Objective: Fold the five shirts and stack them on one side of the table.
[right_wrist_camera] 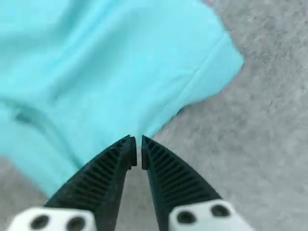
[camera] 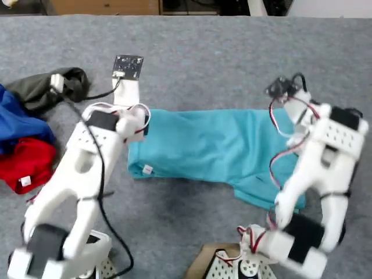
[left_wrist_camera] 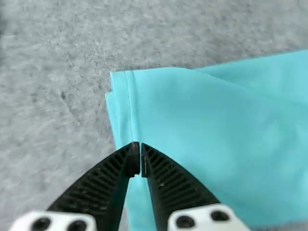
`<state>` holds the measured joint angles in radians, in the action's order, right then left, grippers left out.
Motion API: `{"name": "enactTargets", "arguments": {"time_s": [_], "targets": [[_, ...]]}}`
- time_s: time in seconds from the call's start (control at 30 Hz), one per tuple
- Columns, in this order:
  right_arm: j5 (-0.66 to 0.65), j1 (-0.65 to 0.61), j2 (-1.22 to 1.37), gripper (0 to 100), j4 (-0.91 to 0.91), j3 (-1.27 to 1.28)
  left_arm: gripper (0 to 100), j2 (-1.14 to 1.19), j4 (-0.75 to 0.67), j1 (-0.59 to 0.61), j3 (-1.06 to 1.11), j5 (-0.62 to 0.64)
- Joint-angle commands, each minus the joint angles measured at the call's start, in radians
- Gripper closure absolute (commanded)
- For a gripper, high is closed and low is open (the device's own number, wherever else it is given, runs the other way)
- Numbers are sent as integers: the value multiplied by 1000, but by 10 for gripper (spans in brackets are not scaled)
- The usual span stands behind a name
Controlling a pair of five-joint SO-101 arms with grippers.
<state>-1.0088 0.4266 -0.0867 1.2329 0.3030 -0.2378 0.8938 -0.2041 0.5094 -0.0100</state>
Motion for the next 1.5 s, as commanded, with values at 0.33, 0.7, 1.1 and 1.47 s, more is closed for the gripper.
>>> {"name": "enactTargets", "arguments": {"time_s": [0.33, 0.7, 1.1, 1.47], "targets": [[290, -42, 797, 958, -28, -786, 981, 654, -80, 84, -463, 58], [321, -53, 1216, 959, 302, -1575, 981, 731, 6, 103, -669, 61], [259, -41, 1175, 989, 555, -1851, 981, 723, 264, 95, -819, 51], [253, -19, 845, 926, 552, -1543, 981, 348, 287, -5, -621, -54]]}}
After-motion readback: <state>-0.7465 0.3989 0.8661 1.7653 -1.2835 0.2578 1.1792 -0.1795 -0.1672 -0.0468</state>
